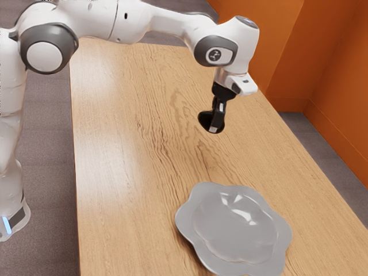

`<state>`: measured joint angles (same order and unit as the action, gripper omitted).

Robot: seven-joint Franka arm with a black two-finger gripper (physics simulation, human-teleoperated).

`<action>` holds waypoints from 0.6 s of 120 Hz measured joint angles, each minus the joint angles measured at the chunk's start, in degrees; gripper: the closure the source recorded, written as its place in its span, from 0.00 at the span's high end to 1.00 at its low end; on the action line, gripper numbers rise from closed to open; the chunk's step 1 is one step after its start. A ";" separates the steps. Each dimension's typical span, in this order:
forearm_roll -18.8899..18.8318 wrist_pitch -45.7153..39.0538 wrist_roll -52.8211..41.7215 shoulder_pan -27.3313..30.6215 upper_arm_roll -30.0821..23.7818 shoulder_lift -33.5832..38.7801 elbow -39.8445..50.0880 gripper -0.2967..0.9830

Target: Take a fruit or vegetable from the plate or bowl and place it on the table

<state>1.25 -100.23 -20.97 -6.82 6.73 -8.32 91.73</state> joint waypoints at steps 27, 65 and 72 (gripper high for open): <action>0.73 -0.69 1.81 0.46 0.21 -4.54 0.14 0.49; 1.21 -1.07 3.45 0.56 0.21 -4.69 0.05 0.73; 1.24 -1.10 3.59 0.70 0.21 -4.67 0.05 0.74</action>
<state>2.49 -101.33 -17.38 -6.12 6.94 -12.99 91.78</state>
